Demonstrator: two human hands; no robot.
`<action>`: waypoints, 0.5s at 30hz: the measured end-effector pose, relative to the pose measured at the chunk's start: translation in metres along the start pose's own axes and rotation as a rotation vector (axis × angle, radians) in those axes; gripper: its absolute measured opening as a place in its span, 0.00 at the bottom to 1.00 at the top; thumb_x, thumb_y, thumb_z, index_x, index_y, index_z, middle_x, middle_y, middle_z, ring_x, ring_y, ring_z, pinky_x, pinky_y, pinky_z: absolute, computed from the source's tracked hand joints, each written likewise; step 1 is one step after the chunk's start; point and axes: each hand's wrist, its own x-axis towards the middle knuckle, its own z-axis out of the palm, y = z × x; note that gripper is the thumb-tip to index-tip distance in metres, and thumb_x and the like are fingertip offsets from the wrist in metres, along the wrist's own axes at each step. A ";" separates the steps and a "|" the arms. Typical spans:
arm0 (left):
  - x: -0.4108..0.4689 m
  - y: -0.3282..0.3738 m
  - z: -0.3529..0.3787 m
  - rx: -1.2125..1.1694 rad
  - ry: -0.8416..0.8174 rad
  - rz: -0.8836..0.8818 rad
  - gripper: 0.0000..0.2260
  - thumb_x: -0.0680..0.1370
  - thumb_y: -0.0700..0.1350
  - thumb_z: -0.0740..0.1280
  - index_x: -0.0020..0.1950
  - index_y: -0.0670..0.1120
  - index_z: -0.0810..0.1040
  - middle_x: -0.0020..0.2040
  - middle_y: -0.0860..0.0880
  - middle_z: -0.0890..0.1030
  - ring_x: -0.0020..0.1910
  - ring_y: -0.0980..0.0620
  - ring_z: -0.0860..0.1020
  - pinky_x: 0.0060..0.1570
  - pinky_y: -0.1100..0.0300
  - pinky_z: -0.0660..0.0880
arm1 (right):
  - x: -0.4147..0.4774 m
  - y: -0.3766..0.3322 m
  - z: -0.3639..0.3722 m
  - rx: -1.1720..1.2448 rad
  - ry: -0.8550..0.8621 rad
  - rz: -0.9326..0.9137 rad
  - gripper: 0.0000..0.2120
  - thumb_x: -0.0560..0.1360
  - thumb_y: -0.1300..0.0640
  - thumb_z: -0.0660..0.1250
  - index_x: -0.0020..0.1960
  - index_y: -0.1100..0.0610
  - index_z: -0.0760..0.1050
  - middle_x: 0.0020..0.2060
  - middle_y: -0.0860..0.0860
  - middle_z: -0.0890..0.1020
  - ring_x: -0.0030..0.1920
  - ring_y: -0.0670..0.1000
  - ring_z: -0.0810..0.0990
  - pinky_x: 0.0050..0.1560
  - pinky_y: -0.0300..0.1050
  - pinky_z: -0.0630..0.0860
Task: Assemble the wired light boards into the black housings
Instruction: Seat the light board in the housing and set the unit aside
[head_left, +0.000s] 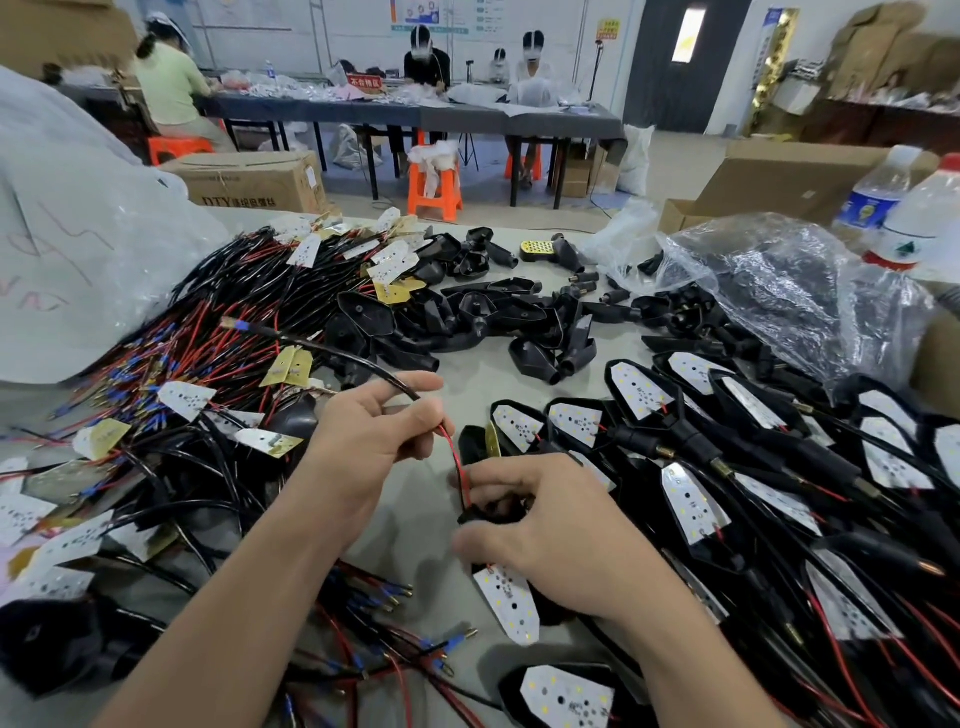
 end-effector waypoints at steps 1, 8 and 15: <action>-0.001 0.001 0.001 -0.011 -0.030 -0.016 0.16 0.69 0.44 0.75 0.56 0.44 0.82 0.37 0.42 0.83 0.29 0.53 0.74 0.35 0.64 0.76 | 0.001 0.000 0.002 0.022 0.026 -0.002 0.06 0.69 0.52 0.76 0.45 0.44 0.84 0.35 0.43 0.84 0.34 0.43 0.78 0.39 0.36 0.76; -0.006 -0.002 0.010 0.056 -0.078 -0.046 0.08 0.76 0.35 0.71 0.53 0.43 0.79 0.38 0.42 0.85 0.27 0.52 0.76 0.33 0.62 0.75 | 0.006 0.005 0.009 0.029 0.137 0.014 0.14 0.73 0.54 0.71 0.36 0.64 0.76 0.26 0.56 0.65 0.28 0.47 0.62 0.30 0.44 0.62; -0.011 0.003 0.009 0.179 -0.220 -0.062 0.04 0.76 0.33 0.71 0.48 0.40 0.83 0.42 0.39 0.87 0.35 0.50 0.81 0.42 0.58 0.79 | 0.009 0.010 0.017 -0.020 0.248 0.041 0.13 0.73 0.50 0.70 0.34 0.58 0.78 0.22 0.47 0.68 0.26 0.45 0.65 0.27 0.39 0.63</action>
